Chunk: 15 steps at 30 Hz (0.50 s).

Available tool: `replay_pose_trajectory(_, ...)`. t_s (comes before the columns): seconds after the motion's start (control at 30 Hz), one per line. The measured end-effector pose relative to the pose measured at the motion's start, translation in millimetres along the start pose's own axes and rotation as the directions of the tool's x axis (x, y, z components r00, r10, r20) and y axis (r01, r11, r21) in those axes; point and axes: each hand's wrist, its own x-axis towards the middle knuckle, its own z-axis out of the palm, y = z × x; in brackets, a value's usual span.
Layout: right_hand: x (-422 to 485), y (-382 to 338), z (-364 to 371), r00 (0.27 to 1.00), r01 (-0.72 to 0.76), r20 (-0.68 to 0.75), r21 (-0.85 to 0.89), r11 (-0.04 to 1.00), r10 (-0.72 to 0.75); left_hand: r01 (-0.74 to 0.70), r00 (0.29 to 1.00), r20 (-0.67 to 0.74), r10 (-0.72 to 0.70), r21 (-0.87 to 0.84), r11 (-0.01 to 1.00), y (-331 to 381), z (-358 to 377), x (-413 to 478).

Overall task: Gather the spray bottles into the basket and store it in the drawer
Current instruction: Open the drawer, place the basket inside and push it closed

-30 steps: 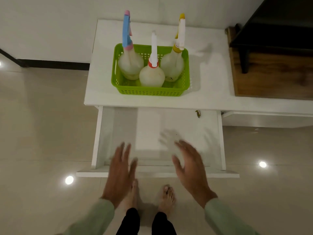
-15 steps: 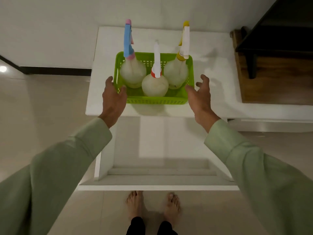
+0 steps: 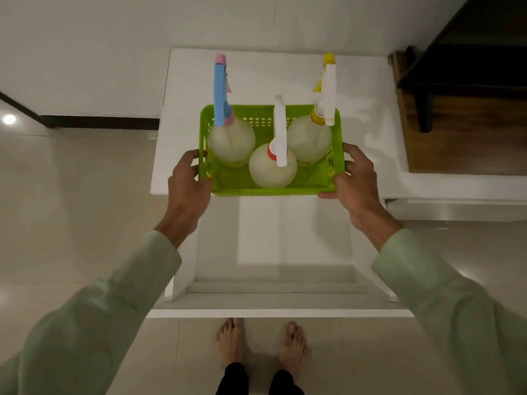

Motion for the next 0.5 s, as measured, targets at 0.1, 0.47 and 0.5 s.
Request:
replay_pose_trajectory(0.1, -37.8, 19.0, -13.1, 1.0, -0.002, 0.015, 0.04, 0.999, 0.002, 0.004, 1.0, 0.021, -0.003, -0.058, 0.998, -15.1, -6.3, -36.0)
replay_pose_trajectory(0.47, -117.2, 99.4, -24.0, 0.995, -0.094, -0.032, -0.047, 0.994, 0.092, 0.158, 0.985, 0.071, -0.156, -0.029, 0.987, -96.1, 5.7, -114.6)
replay_pose_trajectory(0.5, -119.4, 107.5, -22.5, 0.995, -0.095, -0.036, -0.066, 0.993, 0.093, 0.168, 0.983, 0.077, -0.166, -0.02, 0.986, -102.4, 7.8, -115.9)
